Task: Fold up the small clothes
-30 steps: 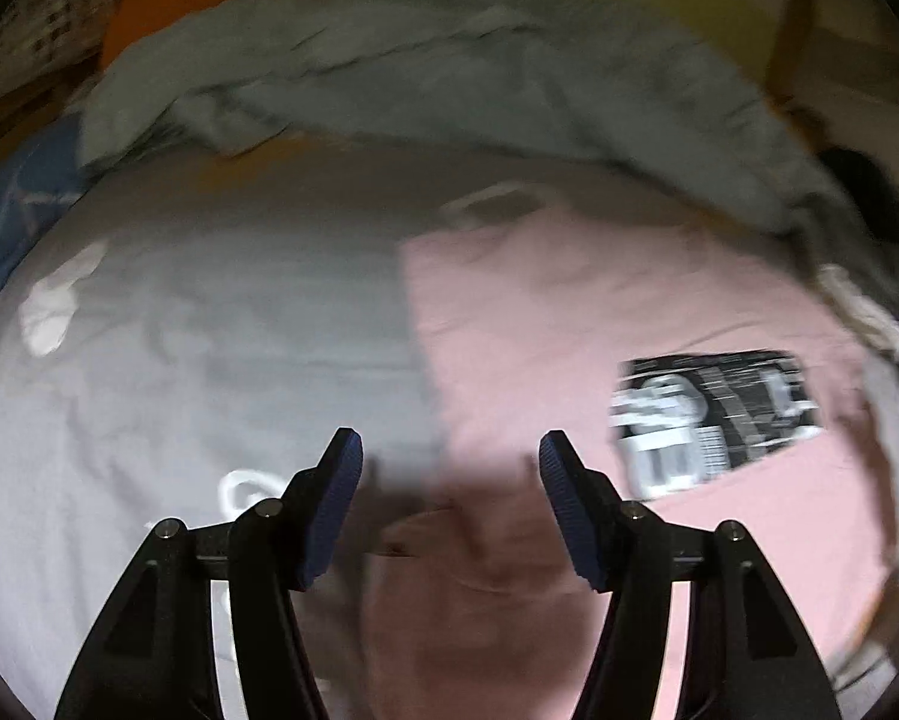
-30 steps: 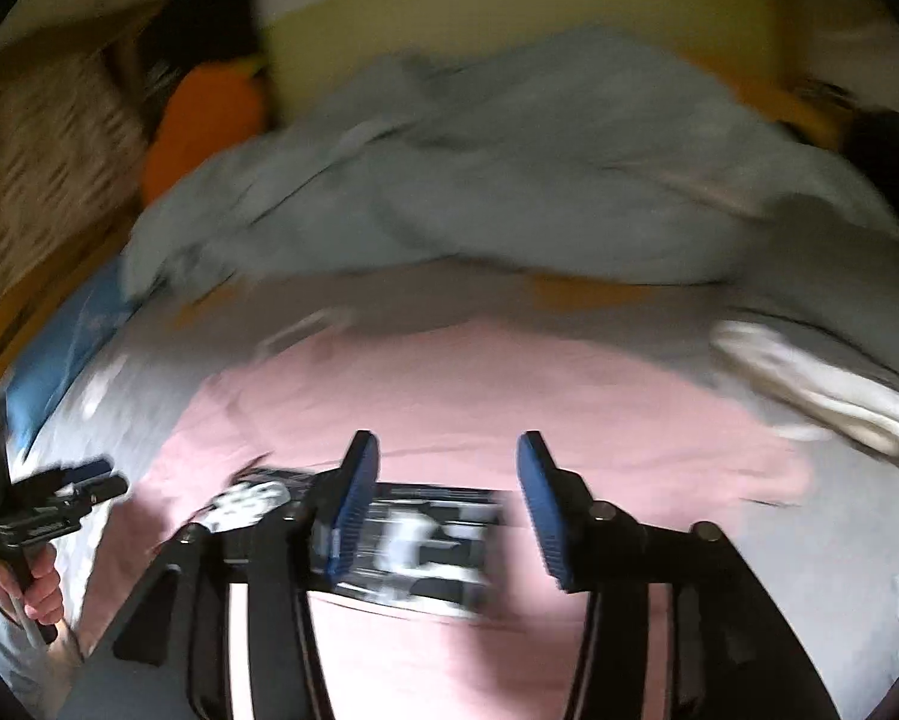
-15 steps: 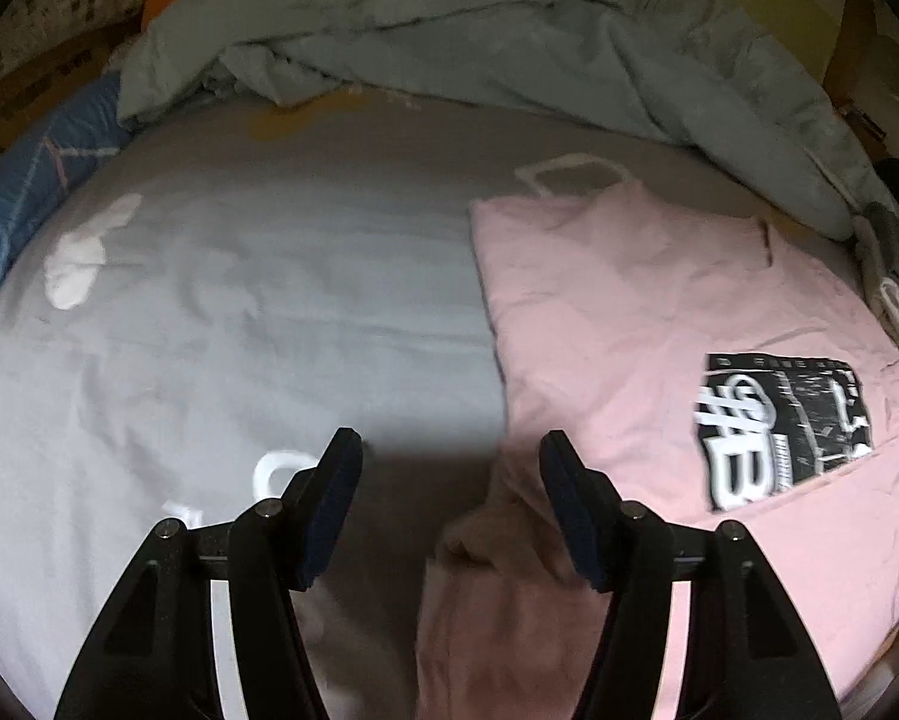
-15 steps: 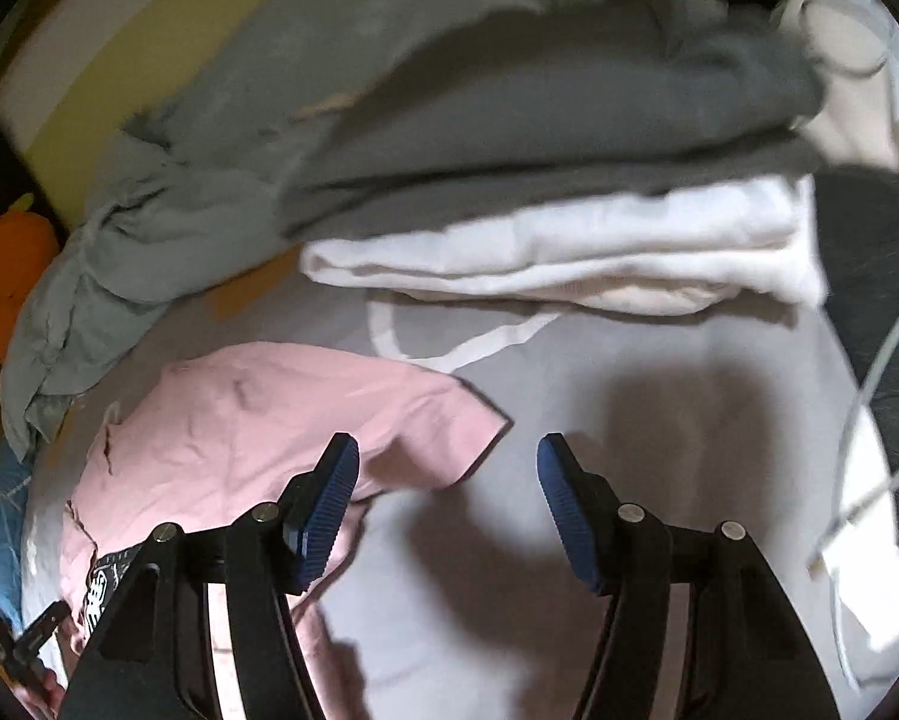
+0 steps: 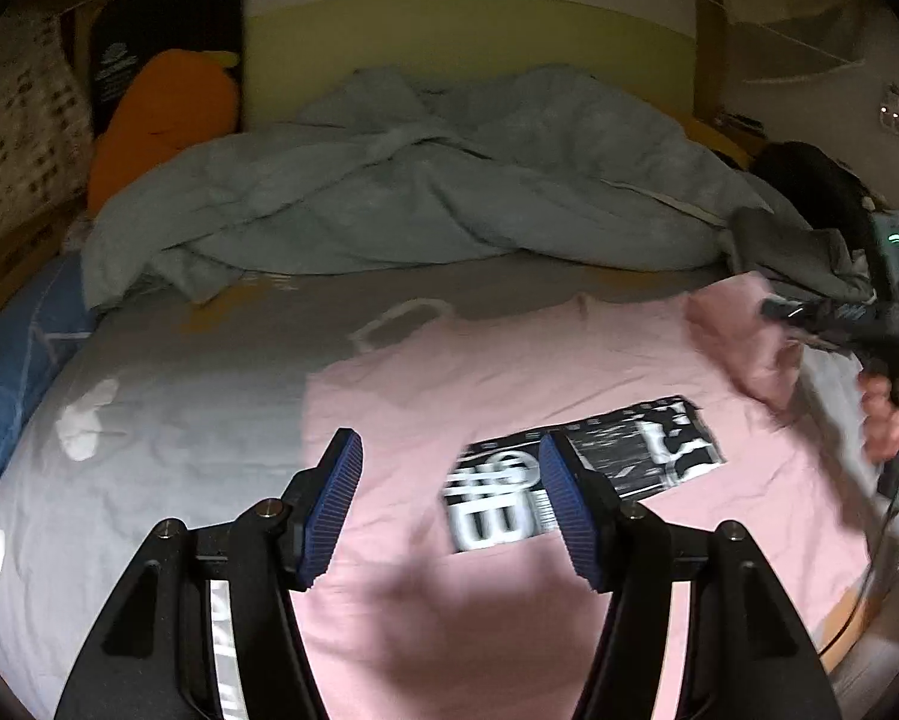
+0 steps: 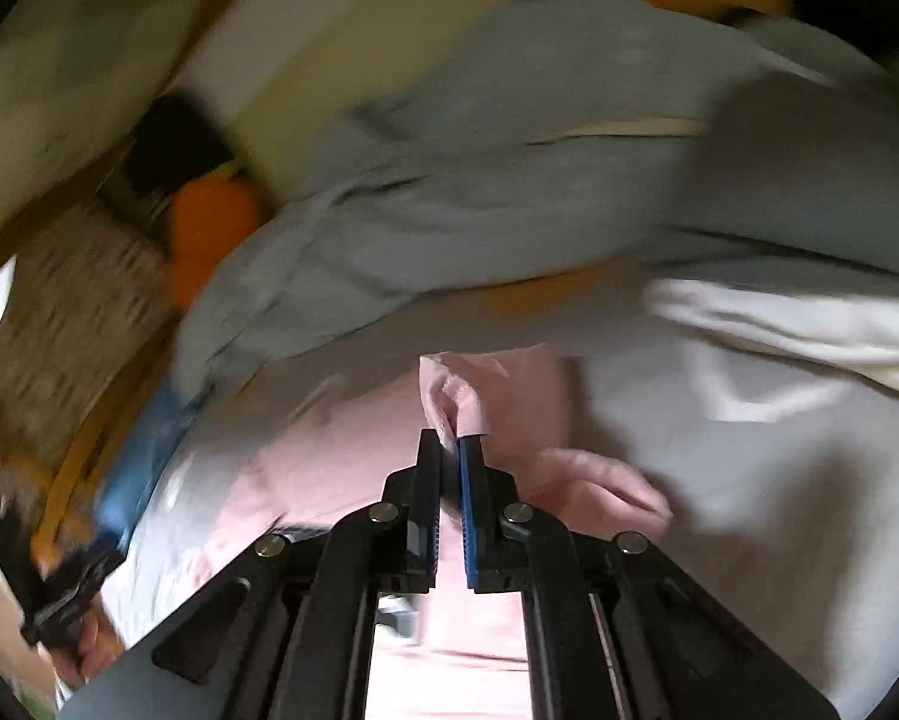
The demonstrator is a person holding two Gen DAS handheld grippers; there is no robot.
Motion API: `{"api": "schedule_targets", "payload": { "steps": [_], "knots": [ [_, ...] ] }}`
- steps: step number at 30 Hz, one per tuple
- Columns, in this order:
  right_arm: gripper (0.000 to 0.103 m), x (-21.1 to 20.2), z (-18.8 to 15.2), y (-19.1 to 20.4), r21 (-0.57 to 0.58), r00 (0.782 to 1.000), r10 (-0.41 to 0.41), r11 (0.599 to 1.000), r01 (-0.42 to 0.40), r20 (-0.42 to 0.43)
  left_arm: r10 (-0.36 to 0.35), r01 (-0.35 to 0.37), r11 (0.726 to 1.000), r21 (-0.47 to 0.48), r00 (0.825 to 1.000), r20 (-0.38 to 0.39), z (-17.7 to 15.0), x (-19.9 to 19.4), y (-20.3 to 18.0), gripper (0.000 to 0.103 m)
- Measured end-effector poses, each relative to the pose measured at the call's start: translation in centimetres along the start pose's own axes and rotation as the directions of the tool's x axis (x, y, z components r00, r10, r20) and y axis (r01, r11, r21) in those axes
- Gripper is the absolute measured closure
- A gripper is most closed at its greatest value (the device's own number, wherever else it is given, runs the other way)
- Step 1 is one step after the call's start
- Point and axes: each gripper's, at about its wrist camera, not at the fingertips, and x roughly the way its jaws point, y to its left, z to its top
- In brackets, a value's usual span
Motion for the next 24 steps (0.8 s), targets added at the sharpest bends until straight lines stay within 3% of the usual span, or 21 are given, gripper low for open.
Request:
{"api": "schedule_targets", "payload": {
  "steps": [2,3,5,7,9,10,12,14,17,18,19,21,24],
  "knots": [
    [0.085,2.8,-1.4,0.9,-0.008,0.994,-0.039,0.999,0.038,-0.101,-0.036,0.035,0.999,-0.013,0.999,-0.007,0.6,0.6,-1.4,0.043],
    [0.074,3.4,-1.9,0.7,-0.006,0.988,-0.058,0.998,0.058,-0.141,-0.046,0.046,0.999,-0.013,0.999,-0.009,0.9,0.9,-2.2,0.043],
    [0.071,4.0,-2.8,0.0,0.011,0.976,-0.092,0.995,0.097,-0.198,-0.088,0.088,0.996,0.000,0.996,-0.019,1.5,1.5,-3.9,0.043],
    [0.071,2.5,-3.0,-0.9,0.047,0.980,-0.105,0.992,0.114,-0.167,-0.145,0.145,0.989,-0.003,0.988,-0.045,2.1,2.5,-5.4,0.043],
    [0.067,1.2,-2.7,-1.4,0.079,0.989,-0.062,0.994,0.073,-0.133,-0.188,0.186,0.982,-0.032,0.979,-0.077,2.9,3.9,-6.9,0.043],
    [0.060,-0.2,-2.4,-1.5,0.084,0.993,-0.024,0.996,0.033,-0.112,-0.215,0.211,0.976,-0.051,0.972,-0.094,3.2,4.8,-7.8,0.042],
    [0.055,-2.8,-2.0,-1.6,0.072,0.999,-0.031,0.997,0.034,-0.041,-0.286,0.275,0.957,-0.090,0.947,-0.144,3.9,7.1,-9.7,0.041],
    [0.055,-4.6,-1.2,-2.3,0.050,0.989,-0.142,0.989,0.140,0.041,-0.334,0.306,0.939,-0.154,0.918,-0.214,4.5,10.3,-11.3,0.041],
    [0.063,-3.4,-0.5,-3.5,-0.007,0.959,-0.285,0.959,0.285,0.012,-0.374,0.300,0.919,-0.255,0.866,-0.332,5.1,15.9,-13.2,0.042],
    [0.073,-2.4,-0.7,-3.6,-0.057,0.944,-0.330,0.943,0.329,-0.009,-0.372,0.289,0.920,-0.263,0.855,-0.362,5.3,17.4,-13.8,0.046],
    [0.075,-1.8,-0.9,-3.9,-0.091,0.936,-0.350,0.933,0.347,-0.025,-0.354,0.271,0.928,-0.256,0.856,-0.377,5.3,18.3,-14.2,0.047],
    [0.079,-0.5,-1.6,-4.5,-0.085,0.949,-0.311,0.948,0.306,-0.054,-0.323,0.239,0.939,-0.249,0.860,-0.394,5.5,19.7,-15.0,0.047],
    [0.079,1.5,-1.7,-4.9,-0.013,0.974,-0.217,0.976,0.216,-0.062,-0.383,0.248,0.905,-0.346,0.830,-0.405,5.5,21.3,-14.6,0.047]
  ]
}}
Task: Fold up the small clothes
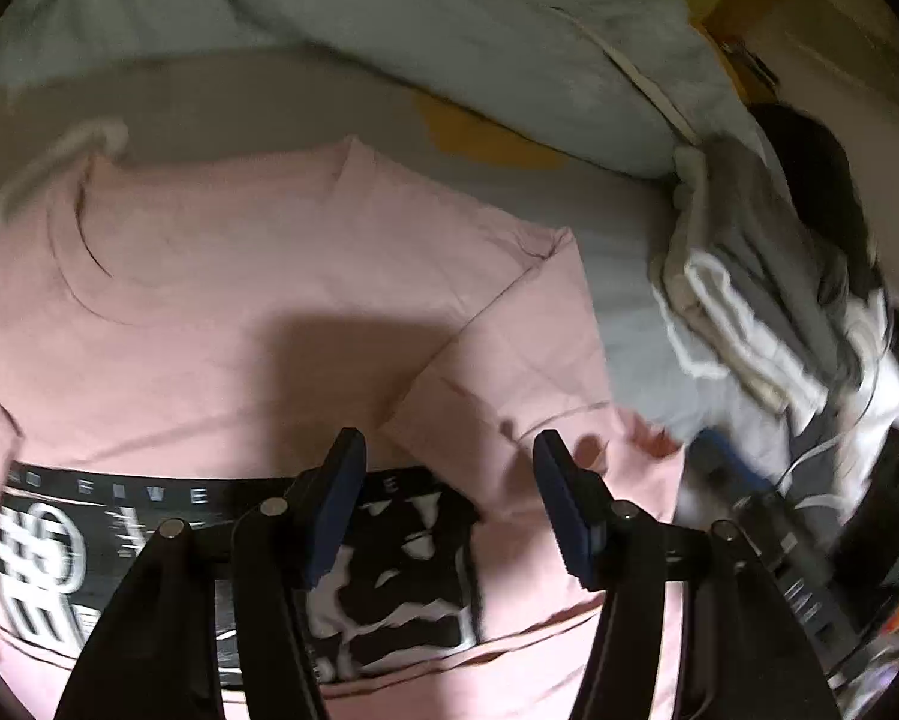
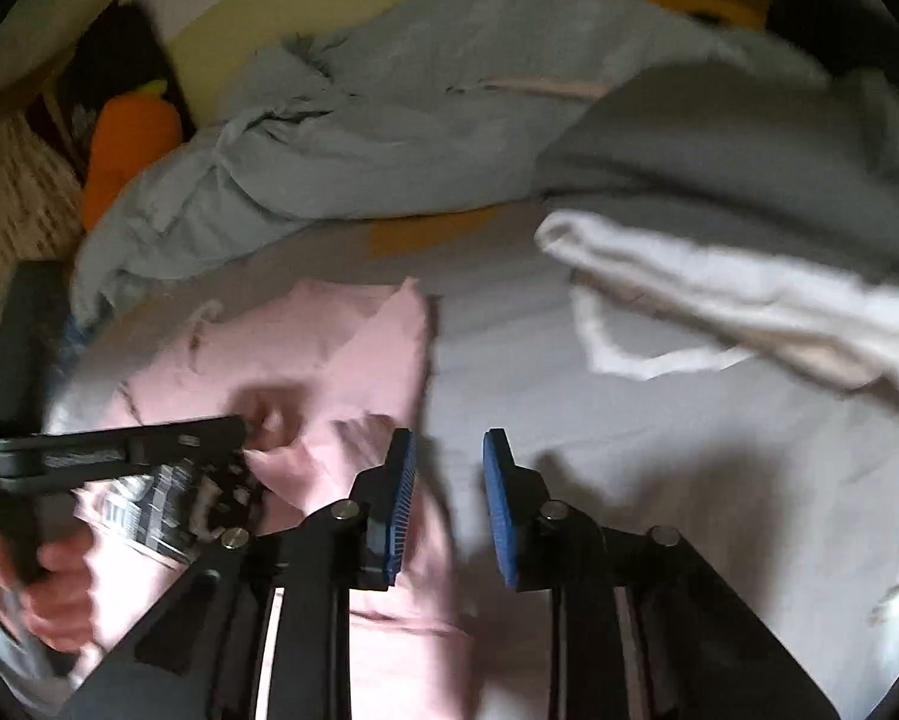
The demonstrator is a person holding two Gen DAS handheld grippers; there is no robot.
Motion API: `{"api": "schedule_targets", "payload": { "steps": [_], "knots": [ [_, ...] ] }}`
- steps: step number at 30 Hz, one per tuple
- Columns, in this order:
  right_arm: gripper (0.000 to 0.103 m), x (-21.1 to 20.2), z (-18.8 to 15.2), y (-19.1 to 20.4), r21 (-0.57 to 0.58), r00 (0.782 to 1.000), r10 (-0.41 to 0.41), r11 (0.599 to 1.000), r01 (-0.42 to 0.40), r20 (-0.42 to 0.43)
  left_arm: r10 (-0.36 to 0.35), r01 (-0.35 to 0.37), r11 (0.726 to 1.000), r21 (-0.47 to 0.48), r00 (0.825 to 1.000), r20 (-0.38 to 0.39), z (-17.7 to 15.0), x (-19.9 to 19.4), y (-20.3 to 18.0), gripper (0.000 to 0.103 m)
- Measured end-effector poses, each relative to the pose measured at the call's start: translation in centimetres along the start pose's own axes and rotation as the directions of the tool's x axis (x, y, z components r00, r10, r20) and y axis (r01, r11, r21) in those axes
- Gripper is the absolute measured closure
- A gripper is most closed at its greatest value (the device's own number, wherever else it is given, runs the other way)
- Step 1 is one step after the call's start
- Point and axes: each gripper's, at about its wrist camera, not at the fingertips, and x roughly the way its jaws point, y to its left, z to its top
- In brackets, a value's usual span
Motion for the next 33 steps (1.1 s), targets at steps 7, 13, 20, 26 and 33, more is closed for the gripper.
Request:
{"api": "schedule_targets", "payload": {
  "steps": [7,13,20,26,33],
  "knots": [
    [0.079,2.6,-1.7,3.3,-0.073,0.871,0.348,0.916,-0.395,-0.346,-0.085,0.084,0.995,-0.052,0.996,-0.027,1.1,0.4,1.1,0.047],
    [0.079,0.8,-3.3,4.0,-0.129,0.896,0.235,0.944,-0.302,-0.377,0.014,-0.013,0.996,0.086,1.000,-0.005,1.1,-0.6,0.2,0.103],
    [0.077,-0.9,-0.5,0.9,-0.019,0.995,0.090,0.996,-0.091,-0.031,0.008,-0.024,0.985,0.173,0.996,0.094,0.5,-4.0,-0.6,0.103],
    [0.077,2.2,-1.0,1.9,-0.028,0.984,0.127,0.991,-0.131,-0.127,0.073,-0.091,0.976,0.196,0.992,0.101,0.0,-3.7,-0.3,0.103],
    [0.103,3.6,-5.1,4.5,-0.197,0.917,0.172,0.947,-0.254,-0.359,0.079,-0.097,0.981,0.170,0.991,0.111,0.1,-2.6,0.9,0.101]
  ]
}}
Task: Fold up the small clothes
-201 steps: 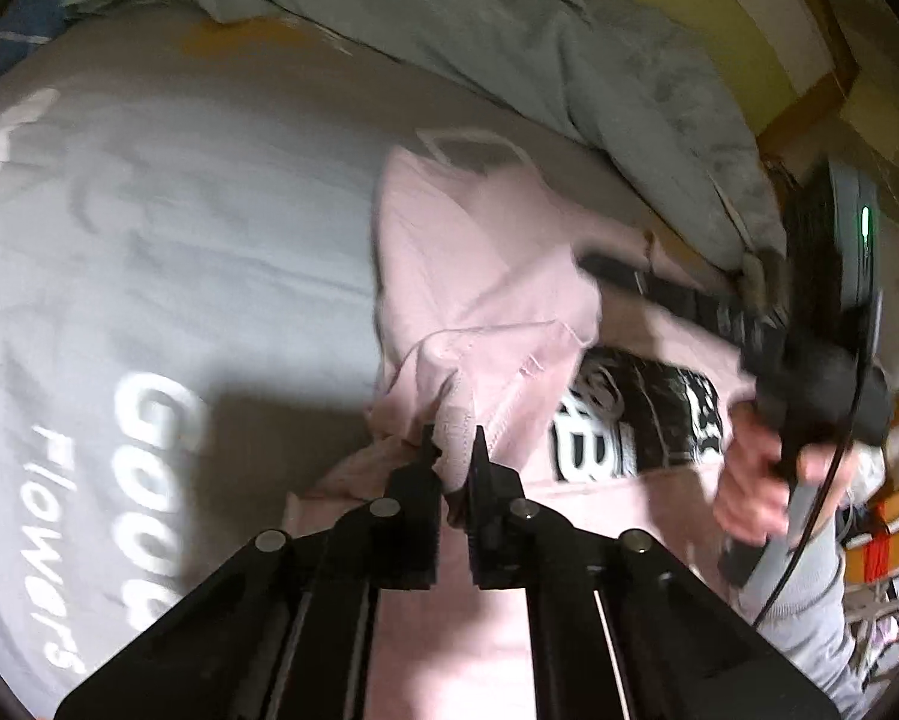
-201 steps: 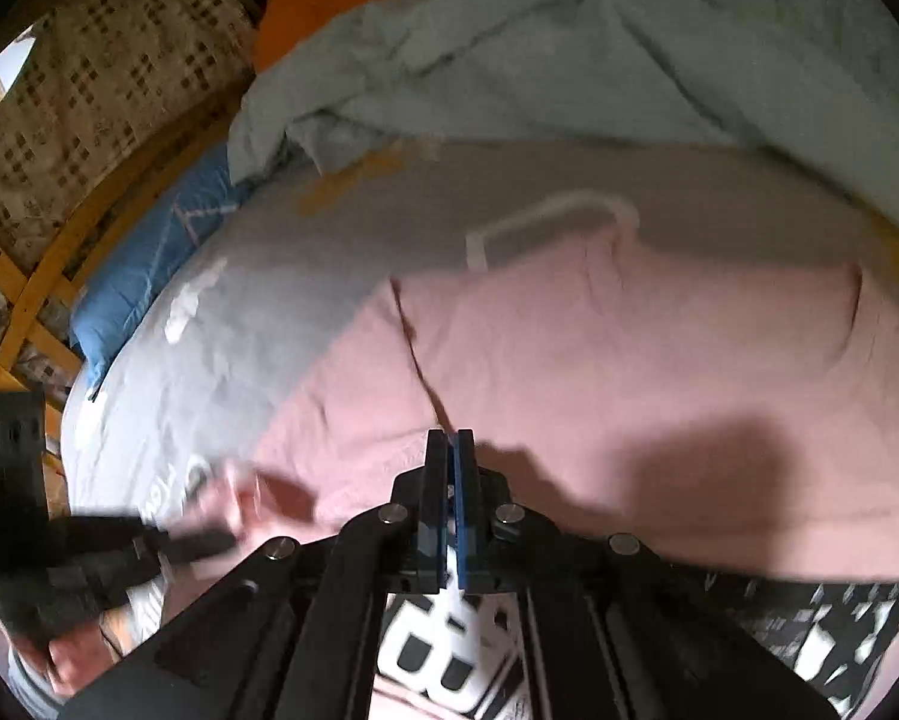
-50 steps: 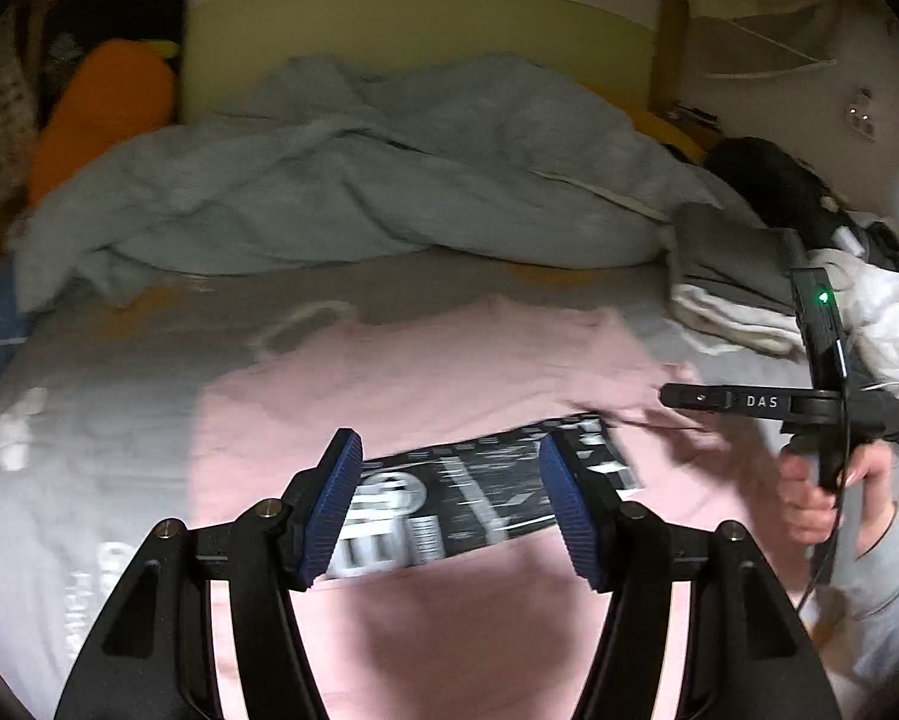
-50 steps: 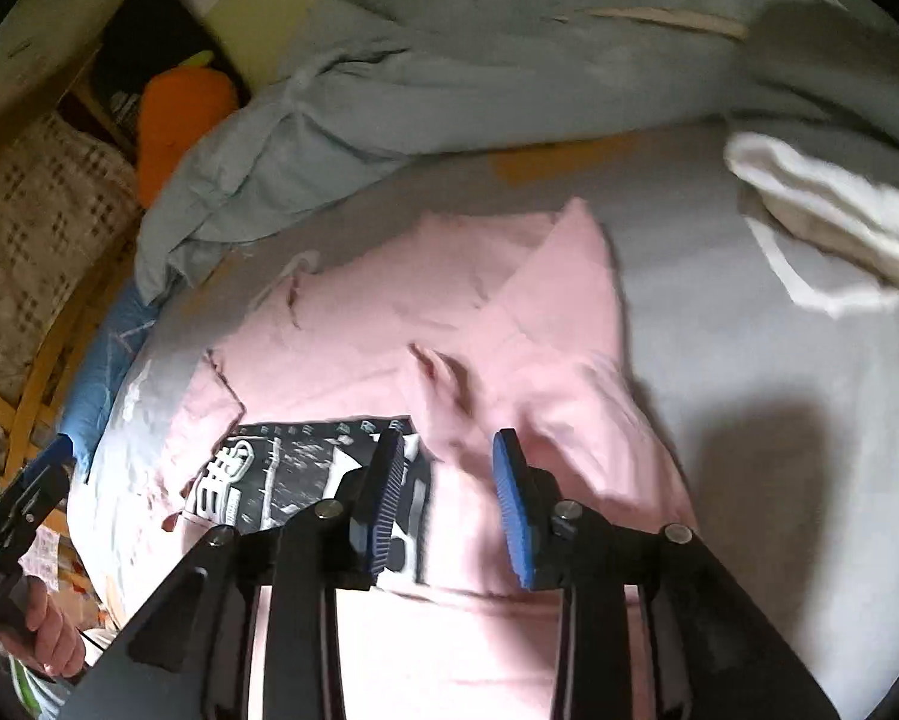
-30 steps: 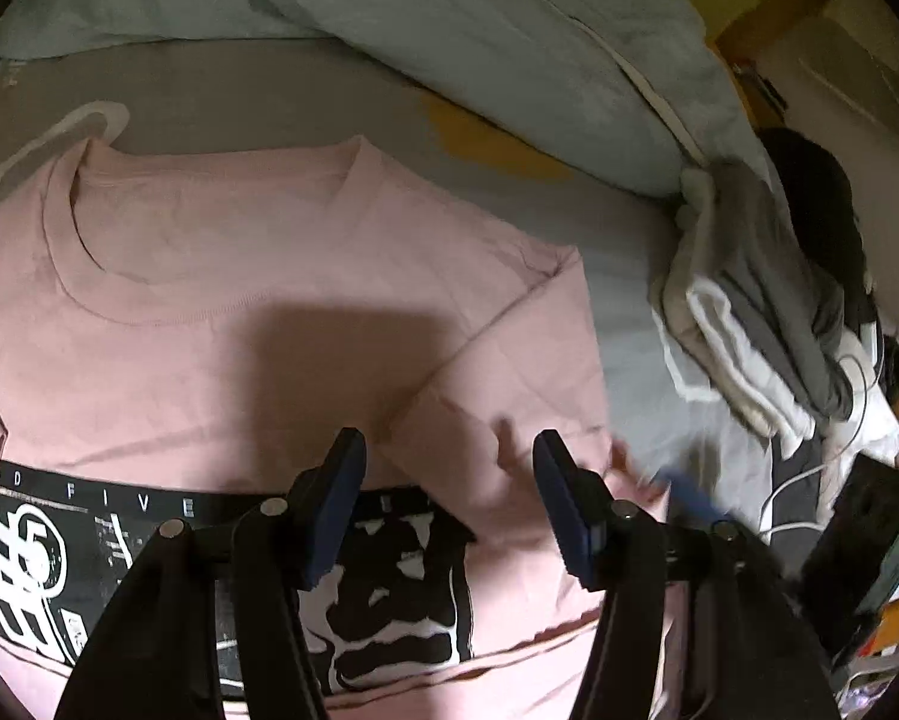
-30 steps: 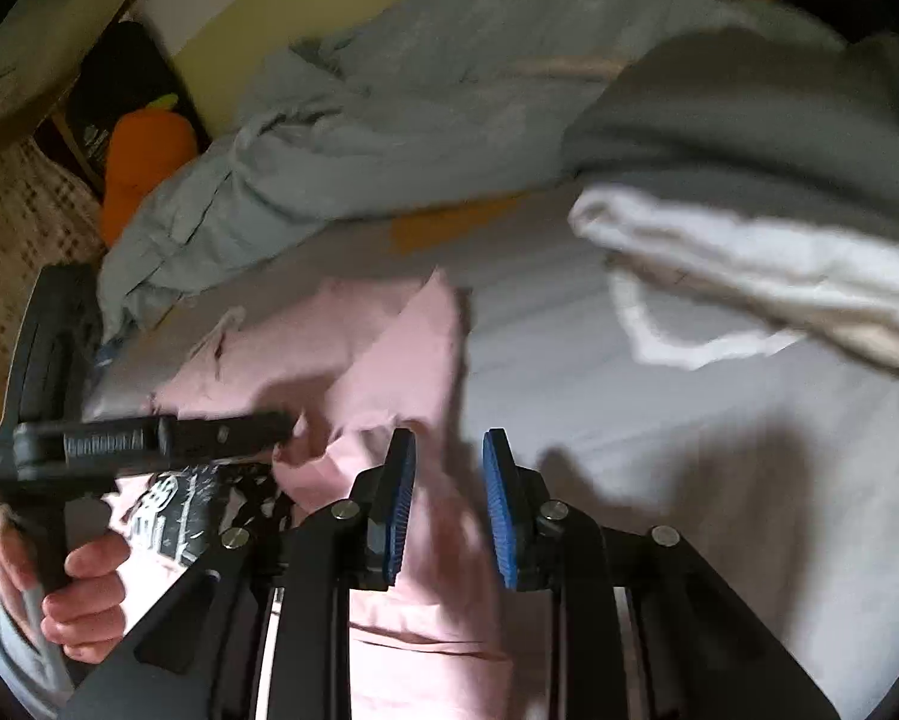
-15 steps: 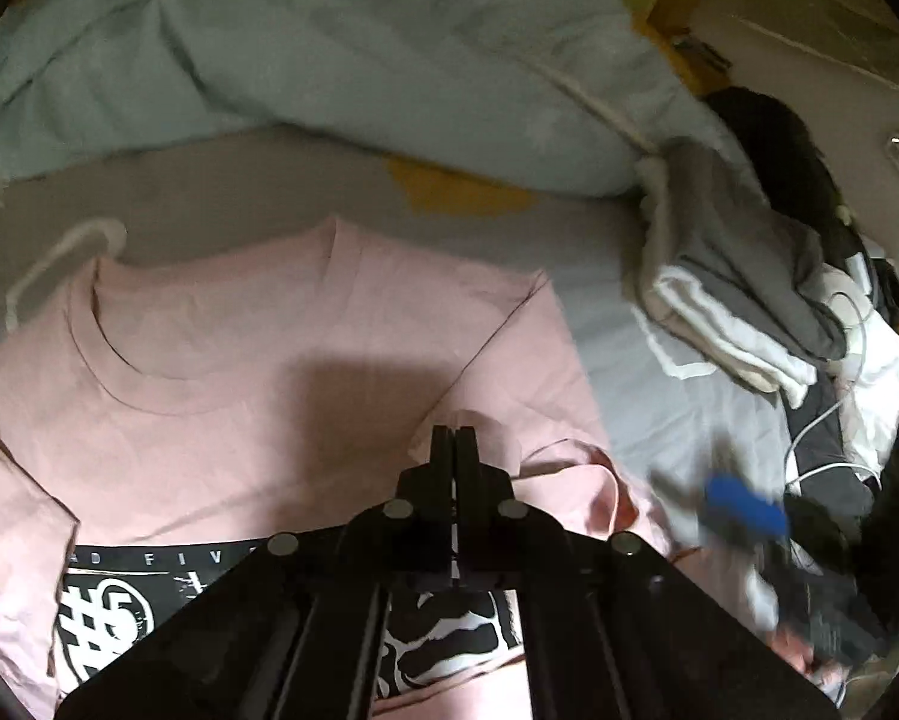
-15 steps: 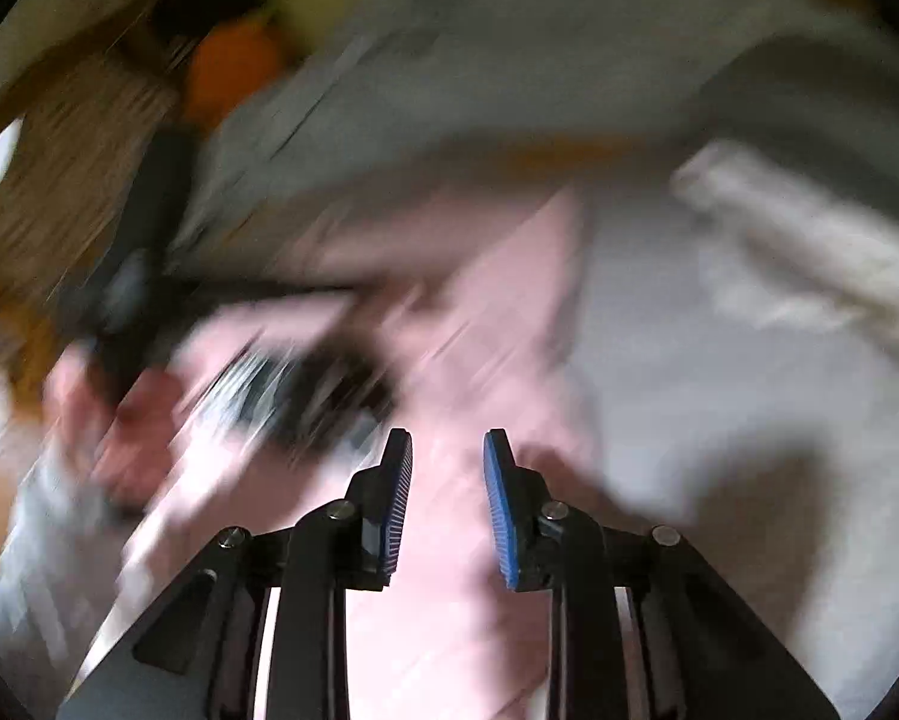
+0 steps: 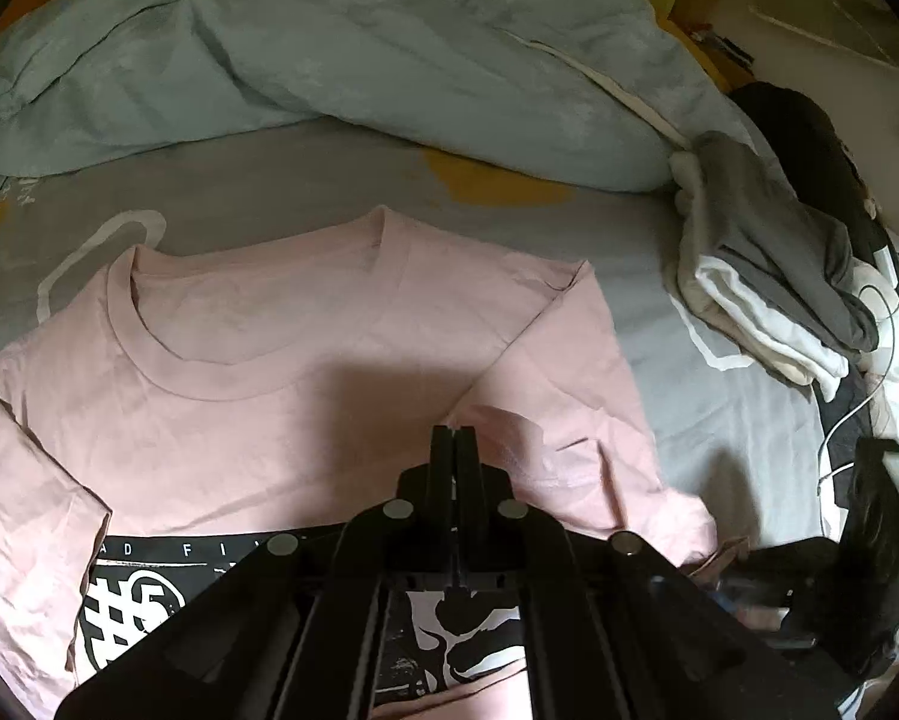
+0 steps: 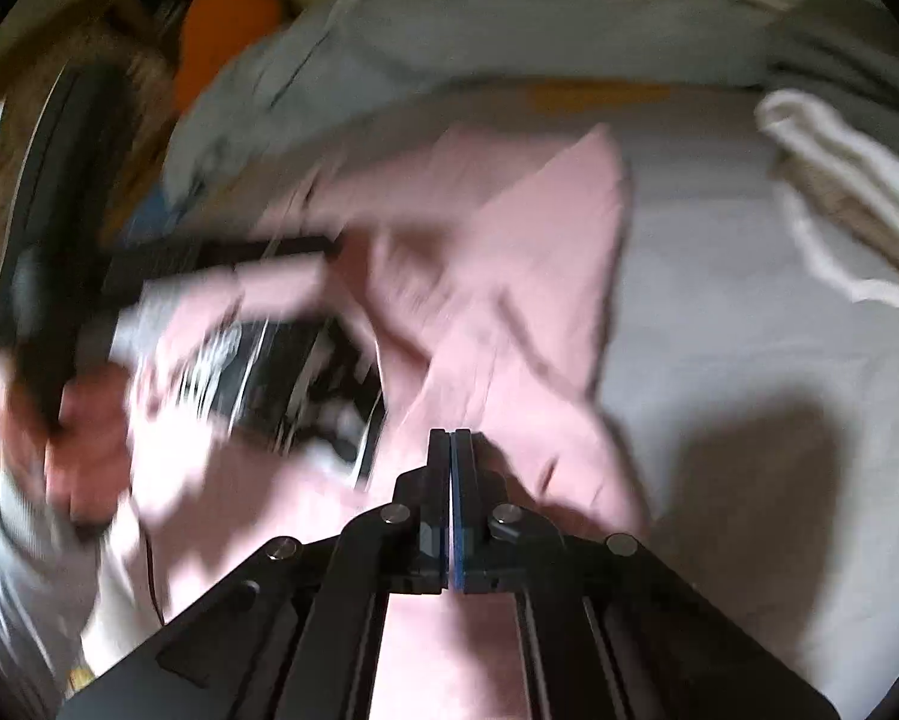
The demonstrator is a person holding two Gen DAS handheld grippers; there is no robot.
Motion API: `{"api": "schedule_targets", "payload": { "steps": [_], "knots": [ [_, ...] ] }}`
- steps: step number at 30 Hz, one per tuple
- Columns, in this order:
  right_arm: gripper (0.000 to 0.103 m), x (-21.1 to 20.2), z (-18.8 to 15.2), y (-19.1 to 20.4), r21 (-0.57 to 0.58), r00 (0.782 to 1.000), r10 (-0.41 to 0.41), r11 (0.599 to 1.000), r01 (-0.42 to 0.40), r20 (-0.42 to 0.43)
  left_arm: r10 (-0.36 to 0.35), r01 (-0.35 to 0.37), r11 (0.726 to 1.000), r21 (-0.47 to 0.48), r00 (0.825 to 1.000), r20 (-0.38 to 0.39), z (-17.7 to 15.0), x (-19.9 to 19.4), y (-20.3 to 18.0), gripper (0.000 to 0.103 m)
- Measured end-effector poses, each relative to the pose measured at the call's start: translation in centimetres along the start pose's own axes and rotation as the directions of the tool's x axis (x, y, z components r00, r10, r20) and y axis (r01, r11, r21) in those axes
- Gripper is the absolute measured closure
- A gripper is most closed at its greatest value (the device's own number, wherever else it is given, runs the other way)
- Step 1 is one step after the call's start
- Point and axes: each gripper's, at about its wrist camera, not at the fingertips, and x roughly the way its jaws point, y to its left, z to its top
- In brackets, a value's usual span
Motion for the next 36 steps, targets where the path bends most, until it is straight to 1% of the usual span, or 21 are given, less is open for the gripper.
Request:
{"api": "schedule_targets", "payload": {
  "steps": [1,3,5,6,8,9,11,14,17,18,19,20,22,24,27,29,30,32,33,34,36],
  "knots": [
    [0.103,0.0,-0.4,0.1,-0.024,1.000,0.007,1.000,-0.007,-0.012,-0.006,0.006,1.000,0.003,1.000,-0.001,-0.3,-0.2,0.0,0.097],
    [0.103,-0.4,-1.0,-0.3,-0.026,1.000,-0.001,1.000,0.000,-0.028,-0.019,0.019,0.999,0.027,1.000,0.003,-1.1,-1.0,-0.6,0.064],
    [0.103,-2.1,-1.3,-0.4,-0.030,1.000,0.009,1.000,-0.009,0.015,-0.029,0.024,0.997,0.079,0.998,0.059,-2.4,-2.7,-1.8,0.060],
    [0.103,-3.4,-1.4,-0.4,-0.036,0.999,-0.002,0.999,0.004,0.053,-0.047,0.038,0.993,0.113,0.996,0.075,-2.9,-3.4,-2.6,0.060],
    [0.101,-5.7,-1.3,-0.6,-0.026,0.993,-0.038,0.999,0.042,0.114,-0.122,0.109,0.979,0.172,0.990,0.069,-3.7,-4.2,-4.3,0.060],
    [0.097,-7.0,-1.3,-1.0,-0.001,0.985,-0.082,0.997,0.083,0.150,-0.163,0.151,0.970,0.193,0.985,0.049,-3.7,-4.3,-5.3,0.060],
    [0.089,-8.7,-1.2,-1.6,0.045,0.969,-0.144,0.990,0.137,0.202,-0.187,0.179,0.963,0.199,0.982,0.024,-3.2,-3.8,-6.8,0.060],
    [0.087,-10.3,-1.4,-3.2,0.126,0.955,-0.183,0.980,0.157,0.235,-0.135,0.136,0.972,0.190,0.991,-0.022,-1.9,-1.4,-8.4,0.060],
    [0.087,-10.5,-1.6,-4.5,0.175,0.956,-0.191,0.973,0.154,0.221,-0.088,0.105,0.985,0.138,0.988,-0.129,-1.3,2.2,-8.7,0.062],
    [0.087,-10.4,-1.4,-4.7,0.181,0.958,-0.198,0.970,0.161,0.210,-0.089,0.107,0.988,0.112,0.984,-0.156,-1.5,3.1,-8.4,0.069],
    [0.087,-10.1,-1.1,-4.6,0.187,0.958,-0.206,0.968,0.169,0.201,-0.096,0.113,0.989,0.095,0.981,-0.169,-1.8,3.6,-8.1,0.082],
    [0.087,-9.9,-1.2,-4.8,0.194,0.958,-0.216,0.964,0.180,0.188,-0.112,0.126,0.988,0.085,0.981,-0.161,-2.1,3.7,-7.9,0.099],
    [0.087,-9.7,-1.5,-5.5,0.200,0.960,-0.220,0.962,0.184,0.173,-0.174,0.180,0.980,0.083,0.982,-0.076,-3.2,1.8,-7.6,0.100],
    [0.087,-9.8,-1.5,-6.1,0.209,0.959,-0.226,0.959,0.189,0.169,-0.224,0.223,0.967,0.124,0.975,-0.005,-5.0,-0.8,-7.6,0.100],
    [0.087,-10.1,-1.0,-6.6,0.240,0.947,-0.247,0.951,0.195,0.208,-0.235,0.232,0.963,0.138,0.972,0.010,-7.9,-2.6,-7.2,0.100],
    [0.087,-9.6,0.1,-7.0,0.272,0.943,-0.237,0.947,0.171,0.234,-0.204,0.203,0.972,0.115,0.979,0.000,-9.3,-2.5,-6.3,0.100],
    [0.087,-9.2,0.8,-6.9,0.277,0.947,-0.219,0.949,0.150,0.236,-0.189,0.188,0.977,0.103,0.982,-0.002,-9.7,-2.2,-5.9,0.100],
    [0.080,-7.9,2.5,-6.7,0.270,0.959,-0.159,0.958,0.093,0.233,-0.158,0.157,0.983,0.098,0.987,0.003,-10.3,-1.7,-5.0,0.100],
    [0.064,-7.1,3.4,-6.6,0.254,0.967,-0.132,0.964,0.074,0.218,-0.149,0.148,0.985,0.091,0.989,0.002,-10.5,-1.3,-4.8,0.100],
    [0.044,-6.3,4.2,-6.4,0.240,0.973,-0.111,0.969,0.061,0.202,-0.153,0.152,0.985,0.078,0.988,-0.003,-10.7,-0.9,-4.5,0.100],
    [0.041,-4.5,5.7,-6.1,0.214,0.977,-0.111,0.974,0.071,0.181,-0.163,0.164,0.985,0.060,0.987,-0.013,-11.1,-0.7,-3.9,0.098]
  ]
}}
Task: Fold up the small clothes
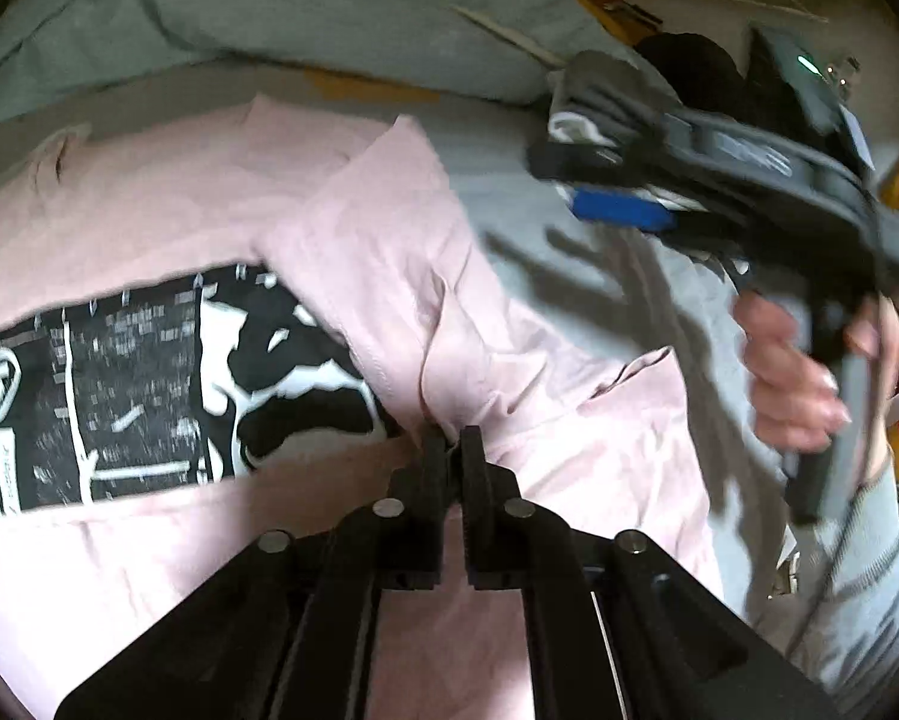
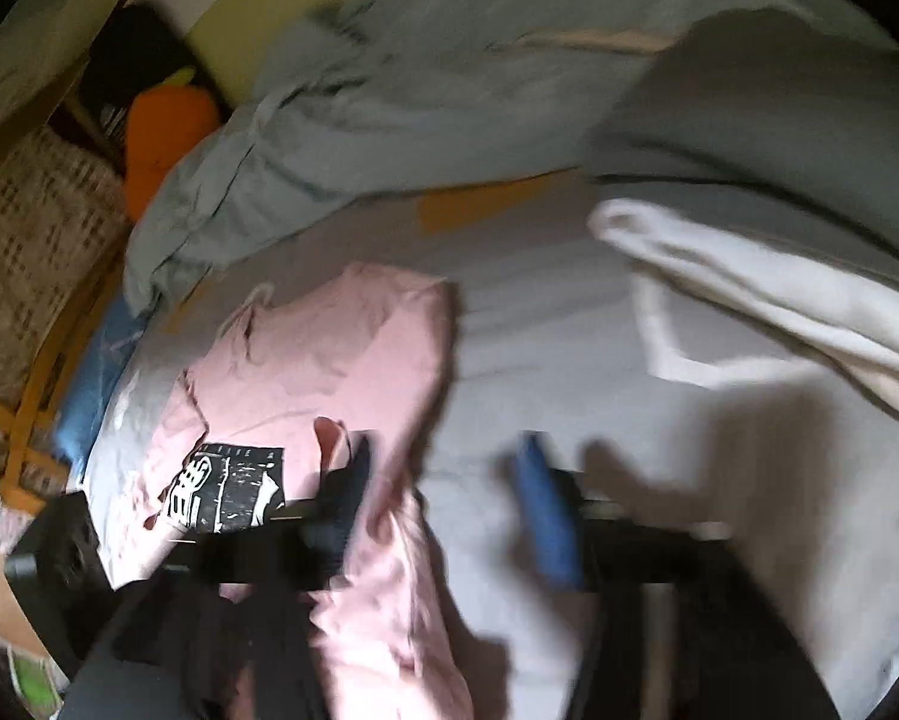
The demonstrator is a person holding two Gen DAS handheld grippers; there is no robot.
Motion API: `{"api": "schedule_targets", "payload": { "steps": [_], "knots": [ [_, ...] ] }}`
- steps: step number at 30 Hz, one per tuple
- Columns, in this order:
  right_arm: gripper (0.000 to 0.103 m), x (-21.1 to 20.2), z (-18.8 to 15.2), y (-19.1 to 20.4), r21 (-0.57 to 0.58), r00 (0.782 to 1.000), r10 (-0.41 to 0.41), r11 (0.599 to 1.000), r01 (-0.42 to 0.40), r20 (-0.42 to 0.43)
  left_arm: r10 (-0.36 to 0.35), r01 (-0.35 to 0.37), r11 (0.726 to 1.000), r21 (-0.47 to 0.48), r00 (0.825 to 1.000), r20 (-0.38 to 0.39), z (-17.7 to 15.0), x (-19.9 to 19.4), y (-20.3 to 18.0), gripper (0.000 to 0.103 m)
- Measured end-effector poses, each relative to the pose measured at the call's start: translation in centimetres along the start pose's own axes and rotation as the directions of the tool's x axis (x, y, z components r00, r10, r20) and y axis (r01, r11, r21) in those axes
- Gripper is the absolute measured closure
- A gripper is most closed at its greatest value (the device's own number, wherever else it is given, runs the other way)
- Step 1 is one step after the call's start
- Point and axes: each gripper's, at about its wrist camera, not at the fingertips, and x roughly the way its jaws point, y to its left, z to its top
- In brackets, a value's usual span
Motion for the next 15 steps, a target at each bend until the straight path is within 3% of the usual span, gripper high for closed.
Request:
{"api": "schedule_targets", "payload": {
  "steps": [2,5,7,8,9,11,13,15],
  "knots": [
    [0.041,2.2,1.1,0.5,-0.013,0.999,-0.044,0.999,0.044,-0.009,0.001,-0.001,1.000,0.004,1.000,0.004,-0.5,-0.4,0.2,0.096],
    [0.046,5.9,2.5,1.1,-0.031,0.997,-0.020,0.999,0.018,-0.075,0.009,-0.009,1.000,0.022,1.000,0.022,-1.0,-1.3,0.2,0.096],
    [0.073,7.6,3.3,1.2,-0.041,0.996,-0.029,0.999,0.026,-0.086,0.016,-0.016,0.999,0.028,1.000,0.016,-1.3,-1.6,0.4,0.096],
    [0.080,8.5,3.7,1.1,-0.030,0.995,-0.037,0.999,0.035,-0.095,0.022,-0.023,0.999,0.028,1.000,0.014,-1.3,-1.5,0.3,0.096],
    [0.101,9.0,4.0,0.9,-0.017,0.994,-0.033,0.999,0.031,-0.102,0.026,-0.027,0.999,0.029,1.000,0.010,-1.3,-1.4,0.4,0.096],
    [0.101,8.7,4.9,0.1,0.031,0.997,0.034,0.999,-0.033,-0.064,0.044,-0.045,0.999,0.024,0.999,0.018,-0.9,-0.8,-0.3,0.097],
    [0.101,7.5,5.7,-0.5,0.042,1.000,-0.028,0.999,0.027,0.010,0.056,-0.057,0.997,0.043,0.998,0.024,-0.4,-0.1,-0.8,0.099],
    [0.101,7.0,6.1,-1.5,0.070,1.000,-0.016,0.997,0.015,0.020,0.072,-0.073,0.996,0.053,0.997,0.021,0.2,1.0,-1.2,0.099]
  ]
}}
